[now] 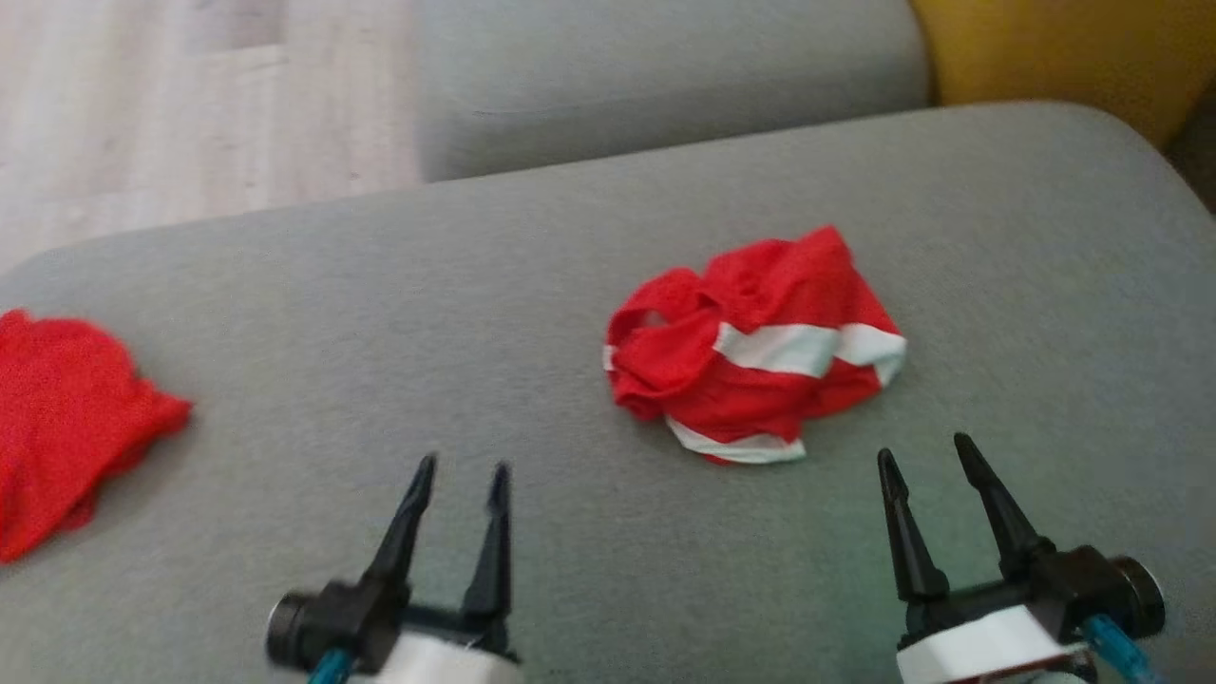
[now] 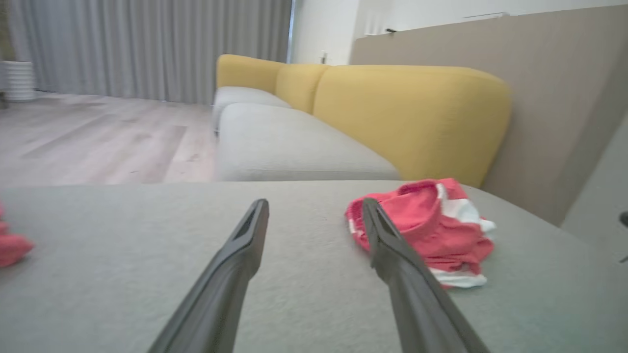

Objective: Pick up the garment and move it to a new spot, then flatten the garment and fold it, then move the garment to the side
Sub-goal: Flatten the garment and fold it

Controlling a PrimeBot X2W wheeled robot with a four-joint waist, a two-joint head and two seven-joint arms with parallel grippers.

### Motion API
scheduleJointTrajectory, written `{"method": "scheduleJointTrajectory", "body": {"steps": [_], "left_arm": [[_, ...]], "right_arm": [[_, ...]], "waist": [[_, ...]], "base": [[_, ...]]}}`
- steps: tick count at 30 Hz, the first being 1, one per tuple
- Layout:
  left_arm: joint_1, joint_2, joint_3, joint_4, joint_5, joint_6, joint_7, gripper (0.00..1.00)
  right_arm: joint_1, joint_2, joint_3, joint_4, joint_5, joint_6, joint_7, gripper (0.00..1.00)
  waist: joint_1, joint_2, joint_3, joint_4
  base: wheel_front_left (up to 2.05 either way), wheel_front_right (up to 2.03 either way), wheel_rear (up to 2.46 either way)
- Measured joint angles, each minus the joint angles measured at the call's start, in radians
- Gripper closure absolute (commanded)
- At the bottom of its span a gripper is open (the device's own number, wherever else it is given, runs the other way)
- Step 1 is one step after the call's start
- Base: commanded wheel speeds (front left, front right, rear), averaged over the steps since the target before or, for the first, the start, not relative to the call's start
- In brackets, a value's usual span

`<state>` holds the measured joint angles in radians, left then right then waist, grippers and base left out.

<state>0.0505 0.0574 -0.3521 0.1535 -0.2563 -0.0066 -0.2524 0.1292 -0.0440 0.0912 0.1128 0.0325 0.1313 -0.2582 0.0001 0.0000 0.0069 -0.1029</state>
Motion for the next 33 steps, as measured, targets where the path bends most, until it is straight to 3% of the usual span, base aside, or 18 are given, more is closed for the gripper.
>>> {"method": "scheduleJointTrajectory", "body": {"steps": [13, 20, 26, 27, 28, 29, 33], "left_arm": [[-0.331, -0.004, -0.135, 0.242, -0.045, -0.097, 0.0, 0.0], [-0.448, -0.006, -0.162, 0.412, -0.042, -0.107, 0.0, 0.0], [-0.503, -0.006, -0.159, 0.444, -0.033, -0.107, 0.0, 0.0], [-0.51, -0.006, -0.16, 0.447, -0.033, -0.108, 0.0, 0.14], [-0.515, -0.006, -0.159, 0.448, -0.033, -0.108, 0.0, 0.61], [-0.518, -0.006, -0.159, 0.447, -0.031, -0.108, 0.0, 1.0], [-0.524, -0.006, -0.158, 0.434, -0.017, -0.108, 0.0, 1.0]], "right_arm": [[-0.08, 0.0, 0.025, -0.018, 0.022, 0.0, 0.0, 0.0], [-0.094, 0.0, 0.03, -0.019, 0.036, 0.0, 0.0, 0.0], [-0.112, 0.0, 0.033, -0.023, 0.04, 0.0, 0.0, 0.0], [-0.112, 0.0, 0.033, -0.023, 0.043, 0.0, 0.0, 0.0], [-0.113, 0.0, 0.034, -0.023, 0.043, 0.0, 0.0, 0.0], [-0.114, 0.0, 0.035, -0.023, 0.043, 0.0, 0.0, 0.0], [-0.117, 0.0, 0.037, -0.024, 0.045, 0.0, 0.0, 0.0]], "waist": [[0.0002, 0.0, 0.121, -0.216], [0.0001, 0.0, 0.181, -0.297], [0.0001, 0.0, 0.212, -0.332], [0.0001, 0.0, 0.215, -0.336], [0.0001, 0.0, 0.218, -0.34], [0.0, 0.0, 0.219, -0.343], [0.0, 0.0, 0.218, -0.348]], "base": [[0.0, 0.0, 0.0], [0.0, 0.0, 0.0], [0.0, 0.0, 0.0], [0.0, 0.0, 0.0], [0.0, 0.0, 0.0], [0.0, 0.0, 0.0], [0.0, 0.0, 0.0]]}}
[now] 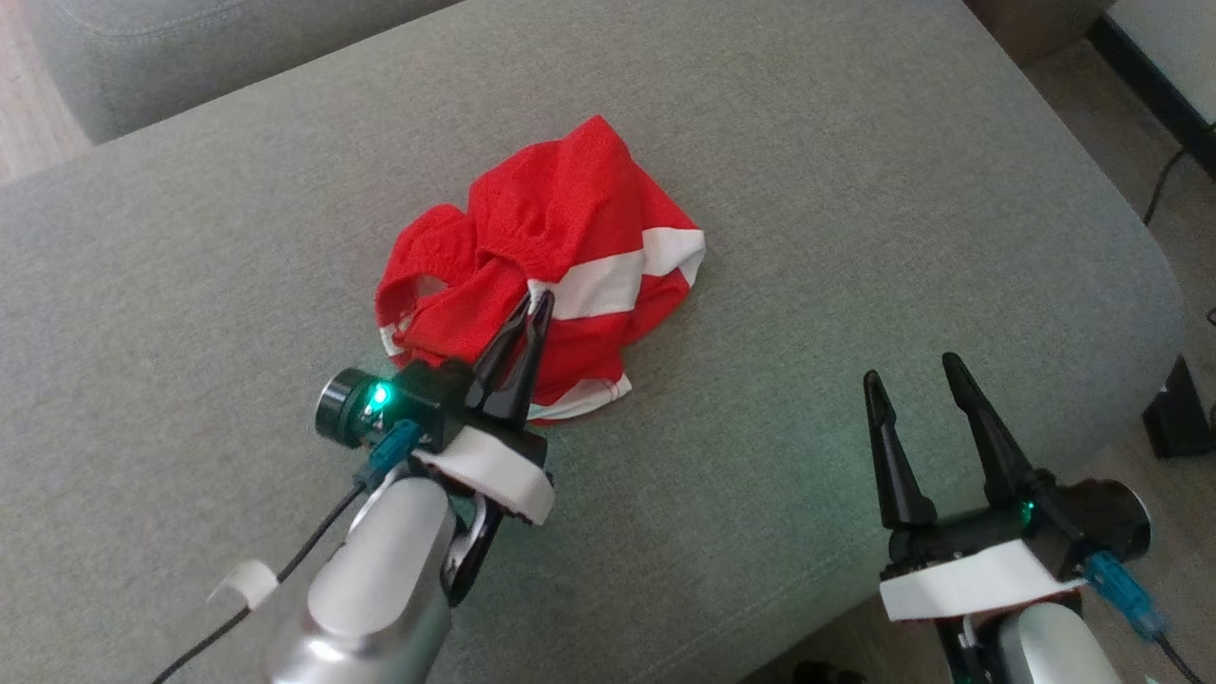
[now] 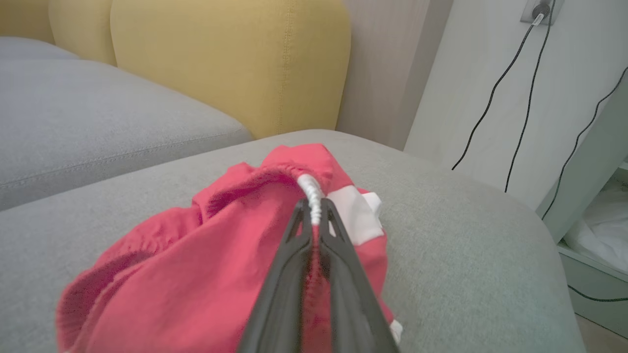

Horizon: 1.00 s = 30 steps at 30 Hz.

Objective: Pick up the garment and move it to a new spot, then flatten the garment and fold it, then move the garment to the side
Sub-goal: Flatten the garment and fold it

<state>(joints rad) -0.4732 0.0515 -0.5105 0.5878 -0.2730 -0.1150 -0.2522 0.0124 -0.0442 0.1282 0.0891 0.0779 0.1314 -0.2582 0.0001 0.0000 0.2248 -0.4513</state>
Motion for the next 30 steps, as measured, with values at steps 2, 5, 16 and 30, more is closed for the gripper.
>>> {"method": "scheduleJointTrajectory", "body": {"steps": [2, 5, 16, 30], "left_arm": [[-0.009, 0.0, -0.011, -0.013, -0.001, -0.001, 0.0, 1.0], [-0.053, 0.0, -0.075, -0.042, -0.025, -0.01, 0.0, 1.0], [-0.404, 0.026, -0.086, -0.232, -0.186, -0.008, 0.028, 1.0], [0.218, 0.24, -0.012, -0.333, -0.318, 0.049, 0.03, 1.0]], "right_arm": [[0.0, 0.0, -0.001, 0.0, 0.0, 0.0, 0.0, 0.0], [0.0, 0.0, 0.003, -0.002, 0.001, 0.0, 0.0, 0.0], [0.005, 0.0, 0.035, 0.0, -0.009, 0.0, 0.0, 0.0], [0.028, -0.001, 0.037, 0.055, 0.012, 0.0, 0.0, 0.0]], "waist": [[-0.0001, 0.0, -0.004, 0.002], [0.0, 0.0, -0.013, 0.017], [-0.0002, 0.0, -0.084, 0.11], [-0.0001, 0.0, -0.083, 0.299]], "base": [[0.0, 0.0, 0.0], [0.0, 0.0, 0.0], [0.0, 0.0, 0.0], [0.0, 0.0, 0.0]]}}
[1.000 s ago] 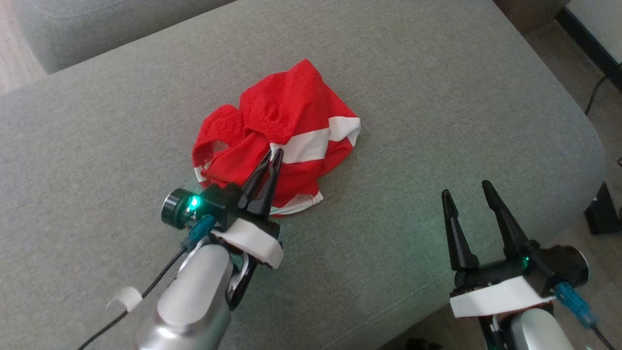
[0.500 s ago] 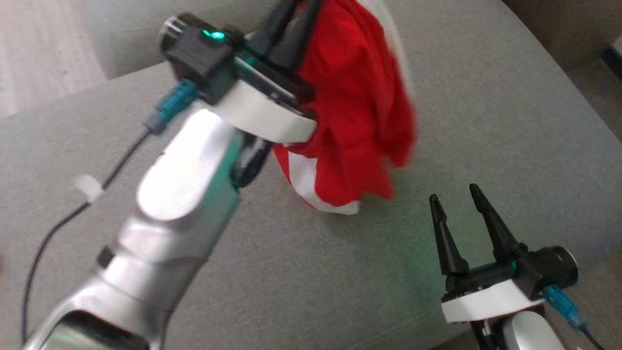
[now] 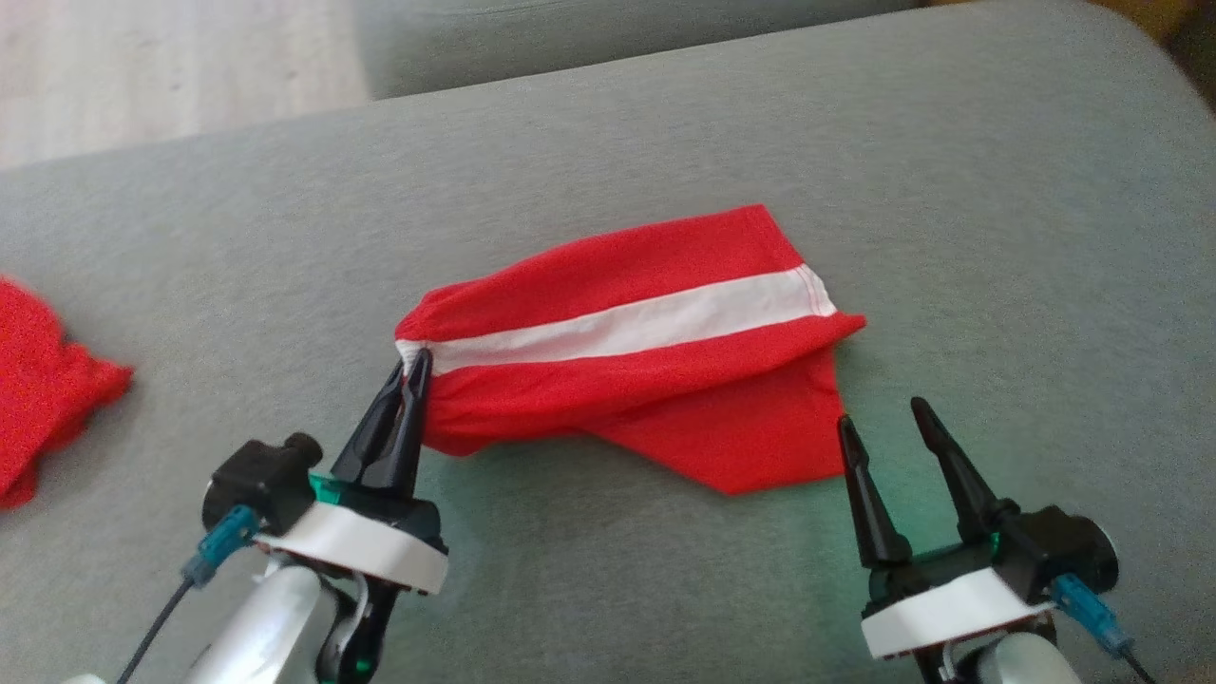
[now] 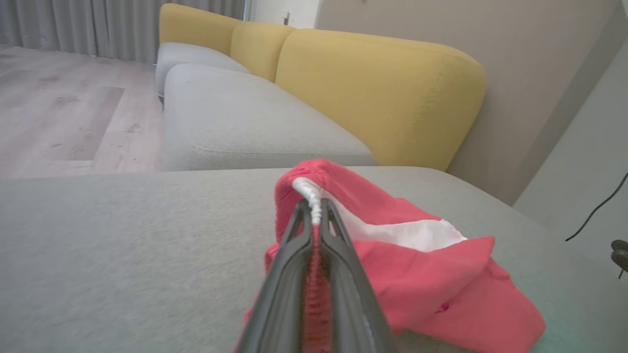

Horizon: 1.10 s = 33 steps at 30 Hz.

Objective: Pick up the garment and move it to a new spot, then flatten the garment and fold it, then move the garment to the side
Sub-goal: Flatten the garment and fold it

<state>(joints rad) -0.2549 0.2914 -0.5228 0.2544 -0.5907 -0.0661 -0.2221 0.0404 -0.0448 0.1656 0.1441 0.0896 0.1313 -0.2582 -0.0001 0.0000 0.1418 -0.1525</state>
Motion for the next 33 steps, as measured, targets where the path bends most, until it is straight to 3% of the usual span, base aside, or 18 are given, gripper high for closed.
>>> {"method": "scheduleJointTrajectory", "body": {"steps": [8, 13, 16, 21, 30, 31, 32, 33], "left_arm": [[0.003, 0.027, 0.004, 0.008, 0.015, -0.006, -0.013, 1.0], [-0.02, 0.044, -0.002, 0.032, 0.043, -0.023, -0.018, 1.0], [-0.054, 0.033, -0.01, 0.033, 0.046, -0.032, -0.022, 1.0], [-0.083, 0.008, -0.012, 0.031, 0.06, -0.038, -0.027, 1.0], [-0.113, -0.028, -0.019, 0.028, 0.096, -0.049, -0.03, 1.0], [-0.114, -0.03, -0.019, 0.028, 0.1, -0.05, -0.03, 1.0], [-0.114, -0.03, -0.019, 0.028, 0.103, -0.05, -0.03, 1.0], [-0.114, -0.03, -0.019, 0.028, 0.109, -0.05, -0.03, 1.0]], "right_arm": [[-0.059, -0.005, -0.034, 0.117, 0.091, 0.0, 0.0, 0.0], [-0.196, -0.098, -0.027, 0.236, 0.184, 0.0, 0.0, 0.0], [-0.332, -0.187, 0.032, 0.345, 0.267, 0.0, 0.016, 0.0], [-0.448, -0.259, 0.17, 0.414, 0.375, 0.0, 0.119, 0.0], [-0.519, -0.375, 0.425, 0.456, 0.623, 0.0, 0.26, 0.0], [-0.525, -0.383, 0.439, 0.455, 0.645, 0.0, 0.26, 0.44], [-0.533, -0.392, 0.453, 0.45, 0.66, 0.0, 0.257, 0.97], [-0.542, -0.402, 0.467, 0.448, 0.671, 0.0, 0.256, 1.0]], "waist": [[0.0001, 0.0, 0.019, 0.13], [0.0001, 0.0, 0.038, 0.183], [0.0002, 0.0, 0.063, 0.208], [0.0003, 0.0, 0.087, 0.229], [0.0002, 0.0, 0.122, 0.274], [0.0002, 0.0, 0.124, 0.276], [0.0002, 0.0, 0.126, 0.278], [0.0002, 0.0, 0.127, 0.279]], "base": [[0.0, 0.0, 0.0], [0.0, 0.0, 0.0], [0.0, 0.0, 0.0], [0.0, 0.0, 0.0], [0.0, 0.0, 0.0], [0.0, 0.0, 0.0], [0.0, 0.0, 0.0], [0.0, 0.0, 0.0]]}}
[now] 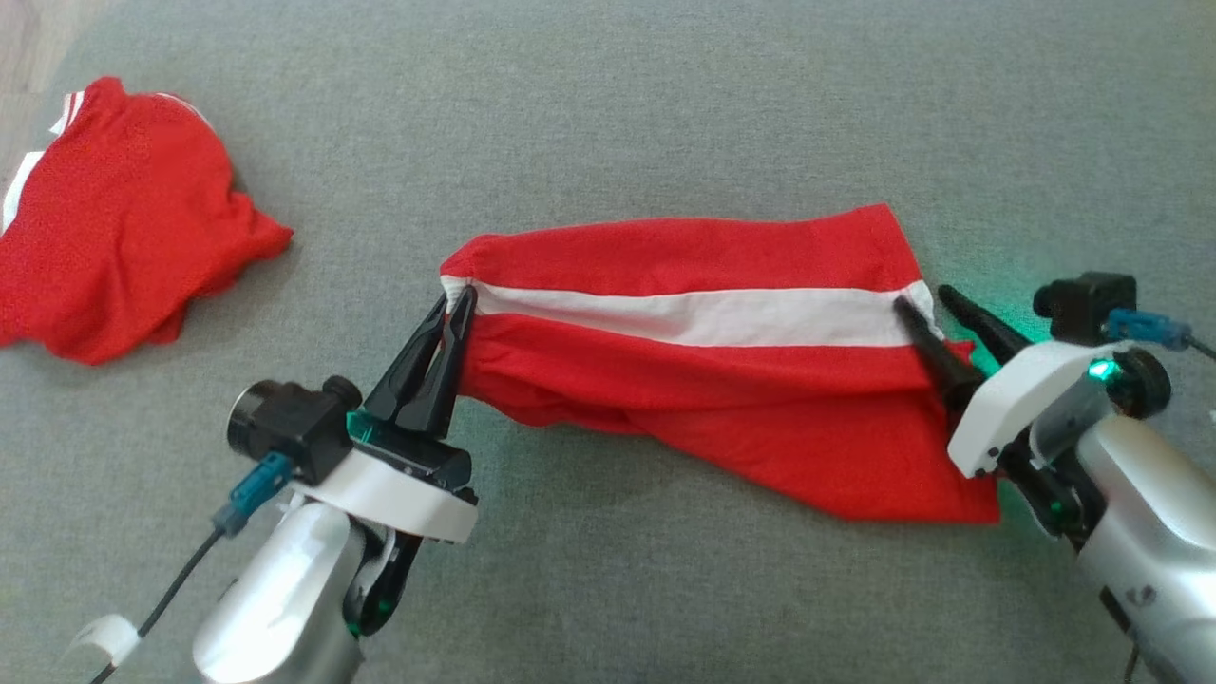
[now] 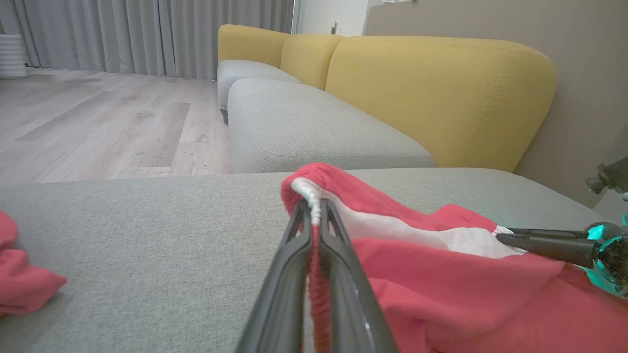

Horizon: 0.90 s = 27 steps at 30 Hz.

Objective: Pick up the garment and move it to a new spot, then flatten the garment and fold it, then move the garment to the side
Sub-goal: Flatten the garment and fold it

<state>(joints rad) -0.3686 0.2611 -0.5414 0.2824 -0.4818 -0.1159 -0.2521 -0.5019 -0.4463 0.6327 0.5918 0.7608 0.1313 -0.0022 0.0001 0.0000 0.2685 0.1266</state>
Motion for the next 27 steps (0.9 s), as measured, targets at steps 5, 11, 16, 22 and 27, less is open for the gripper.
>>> {"method": "scheduleJointTrajectory", "body": {"steps": [5, 11, 16, 22, 27], "left_arm": [[-0.002, 0.0, 0.008, 0.001, 0.024, -0.008, 0.0, 1.0], [-0.09, 0.02, 0.002, -0.005, 0.071, -0.009, 0.0, 1.0], [-0.352, 0.05, -0.04, -0.01, 0.116, -0.016, 0.0, 1.0], [-0.774, 0.039, -0.136, 0.055, 0.122, -0.017, -0.005, 1.0], [-1.034, -0.028, -0.128, 0.081, 0.165, -0.017, -0.007, 1.0]], "right_arm": [[-0.034, -0.034, 0.053, -0.009, 0.03, 0.0, -0.068, 1.0], [-0.131, -0.075, 0.059, -0.009, 0.047, 0.0, -0.151, 1.0], [-0.304, -0.141, 0.015, -0.029, 0.051, 0.0, -0.204, 1.0], [-0.598, -0.211, -0.151, -0.019, -0.05, 0.0, -0.246, 1.0], [-0.745, -0.23, -0.351, -0.079, -0.174, 0.0, -0.255, 1.0]], "waist": [[-0.0001, 0.0, -0.001, -0.007], [-0.0002, 0.0, 0.011, -0.034], [-0.0001, 0.0, 0.054, -0.068], [0.0, 0.0, 0.122, -0.128], [0.0001, 0.0, 0.184, -0.179]], "base": [[0.0, 0.0, 0.0], [0.0, 0.0, 0.0], [0.0, 0.0, 0.0], [0.0, 0.0, 0.0], [0.0, 0.0, 0.0]]}}
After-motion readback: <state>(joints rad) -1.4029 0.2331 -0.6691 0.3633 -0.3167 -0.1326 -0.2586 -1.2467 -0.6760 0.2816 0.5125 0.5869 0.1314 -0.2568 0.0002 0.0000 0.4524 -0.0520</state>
